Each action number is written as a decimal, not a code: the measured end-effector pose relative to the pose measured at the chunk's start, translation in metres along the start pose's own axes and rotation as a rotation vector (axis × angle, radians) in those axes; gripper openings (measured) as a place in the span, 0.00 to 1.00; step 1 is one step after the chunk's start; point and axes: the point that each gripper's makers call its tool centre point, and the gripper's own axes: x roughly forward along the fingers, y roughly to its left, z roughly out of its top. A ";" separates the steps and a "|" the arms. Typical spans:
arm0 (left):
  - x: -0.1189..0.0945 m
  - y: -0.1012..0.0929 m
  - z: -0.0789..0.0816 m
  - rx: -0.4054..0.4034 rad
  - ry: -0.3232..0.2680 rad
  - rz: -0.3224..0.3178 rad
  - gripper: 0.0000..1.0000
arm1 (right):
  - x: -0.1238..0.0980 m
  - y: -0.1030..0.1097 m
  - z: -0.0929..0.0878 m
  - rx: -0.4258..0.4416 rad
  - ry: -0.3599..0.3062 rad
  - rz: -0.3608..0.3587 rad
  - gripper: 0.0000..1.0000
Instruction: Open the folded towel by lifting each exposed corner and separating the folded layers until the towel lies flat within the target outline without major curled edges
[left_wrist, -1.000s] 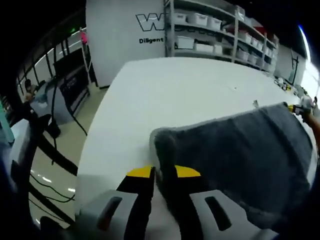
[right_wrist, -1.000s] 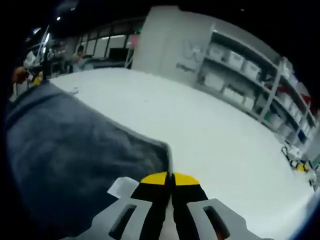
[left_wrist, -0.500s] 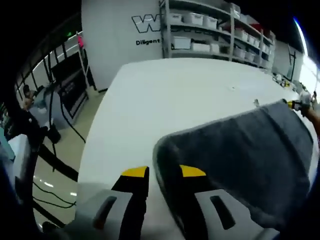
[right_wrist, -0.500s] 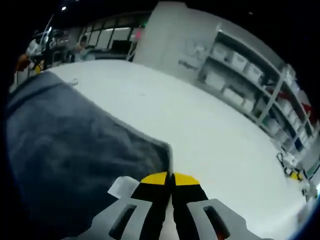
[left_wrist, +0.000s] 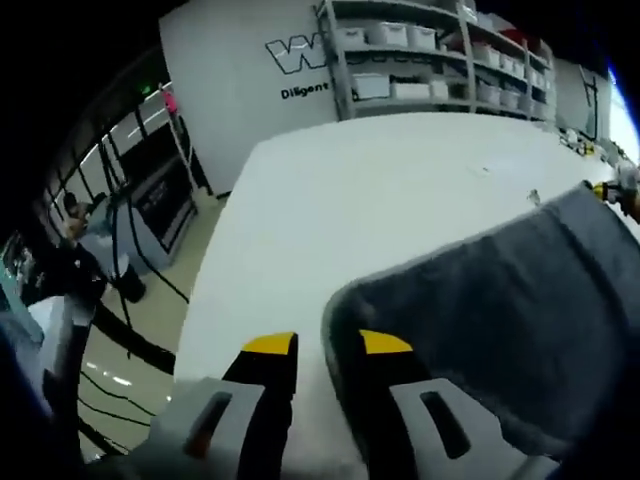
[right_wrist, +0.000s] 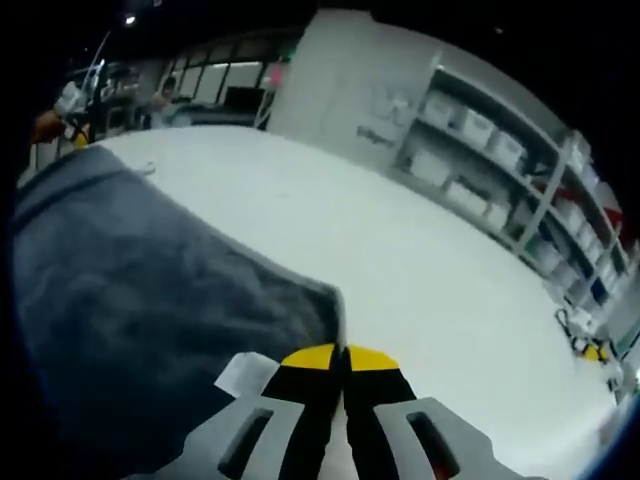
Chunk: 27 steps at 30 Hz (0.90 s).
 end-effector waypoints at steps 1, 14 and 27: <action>-0.001 -0.005 -0.005 -0.040 -0.002 -0.022 0.26 | 0.000 0.000 0.000 0.002 -0.002 0.001 0.00; -0.005 -0.049 0.001 0.047 -0.062 -0.067 0.28 | 0.001 0.000 0.001 0.002 -0.011 -0.004 0.00; 0.015 -0.005 0.001 -0.005 -0.034 0.019 0.17 | 0.003 -0.001 0.002 -0.031 -0.010 -0.019 0.00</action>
